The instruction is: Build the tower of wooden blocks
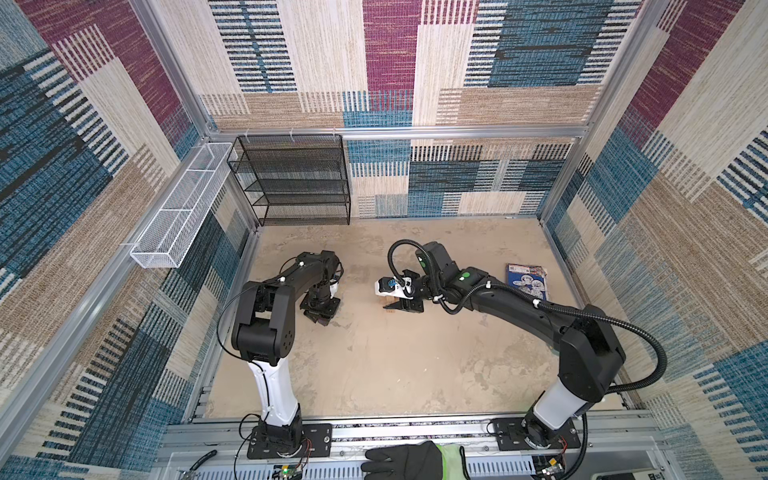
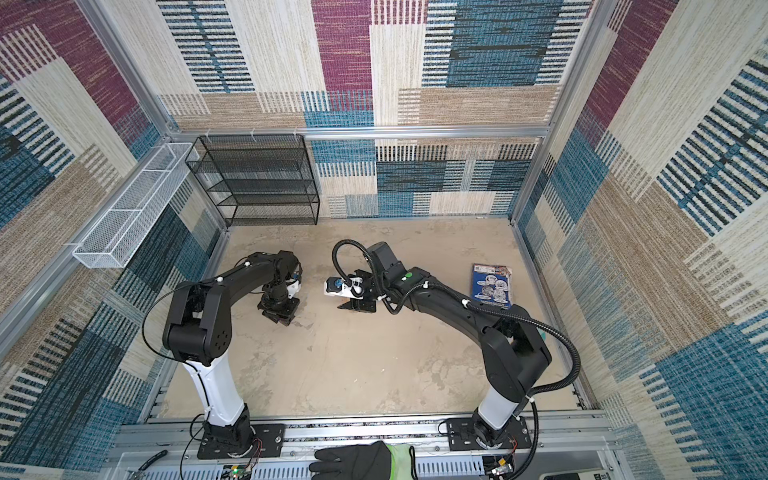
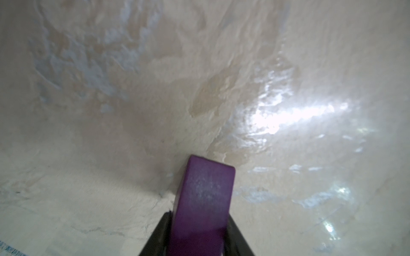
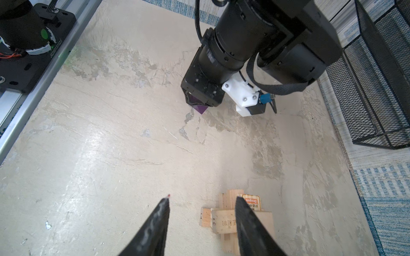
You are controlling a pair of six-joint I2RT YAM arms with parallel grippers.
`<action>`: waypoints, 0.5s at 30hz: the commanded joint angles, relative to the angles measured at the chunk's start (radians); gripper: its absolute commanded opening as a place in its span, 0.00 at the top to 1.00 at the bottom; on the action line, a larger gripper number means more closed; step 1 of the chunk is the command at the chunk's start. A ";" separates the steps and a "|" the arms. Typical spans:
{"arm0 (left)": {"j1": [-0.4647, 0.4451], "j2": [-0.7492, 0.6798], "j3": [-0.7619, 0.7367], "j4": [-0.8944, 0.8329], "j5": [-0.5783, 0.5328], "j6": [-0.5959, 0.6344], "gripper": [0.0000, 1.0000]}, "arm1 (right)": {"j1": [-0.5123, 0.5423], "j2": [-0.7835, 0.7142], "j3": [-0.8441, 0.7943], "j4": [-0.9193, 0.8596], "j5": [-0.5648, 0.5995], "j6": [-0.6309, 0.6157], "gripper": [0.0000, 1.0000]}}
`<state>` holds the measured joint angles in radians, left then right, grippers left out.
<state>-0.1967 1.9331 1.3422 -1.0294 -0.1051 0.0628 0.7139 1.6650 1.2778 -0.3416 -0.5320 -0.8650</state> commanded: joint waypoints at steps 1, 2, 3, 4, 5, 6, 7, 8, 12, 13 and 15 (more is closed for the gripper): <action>0.000 -0.002 0.009 -0.014 -0.007 -0.014 0.64 | 0.003 0.002 0.009 0.007 -0.025 -0.006 0.49; 0.000 -0.004 0.011 -0.014 -0.005 -0.014 0.64 | 0.004 0.002 0.009 0.006 -0.024 -0.006 0.49; 0.000 -0.003 0.011 -0.014 -0.001 -0.013 0.64 | 0.004 0.004 0.009 0.006 -0.024 -0.005 0.49; 0.000 -0.004 0.012 -0.014 0.003 -0.011 0.64 | 0.004 0.004 0.010 0.006 -0.025 -0.006 0.49; 0.000 -0.005 0.014 -0.014 0.008 -0.011 0.65 | 0.004 0.006 0.011 0.005 -0.025 -0.005 0.49; 0.000 -0.005 0.014 -0.014 0.014 -0.011 0.66 | 0.005 0.007 0.012 0.004 -0.026 -0.006 0.49; 0.000 -0.003 0.013 -0.014 0.018 -0.011 0.67 | 0.005 0.008 0.013 0.004 -0.025 -0.007 0.49; 0.000 -0.003 0.012 -0.014 0.023 -0.011 0.69 | 0.005 0.010 0.015 0.003 -0.027 -0.007 0.49; 0.000 -0.009 0.011 -0.014 0.027 -0.011 0.74 | 0.006 0.012 0.017 0.000 -0.028 -0.008 0.49; 0.000 -0.011 0.013 -0.015 0.030 -0.011 0.76 | 0.004 0.012 0.017 0.000 -0.027 -0.009 0.49; 0.000 -0.017 0.015 -0.014 0.038 -0.011 0.79 | 0.006 0.009 0.017 0.001 -0.030 -0.008 0.50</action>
<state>-0.1967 1.9301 1.3502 -1.0294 -0.0925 0.0582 0.7185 1.6760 1.2877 -0.3485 -0.5320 -0.8650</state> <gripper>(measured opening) 0.351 0.506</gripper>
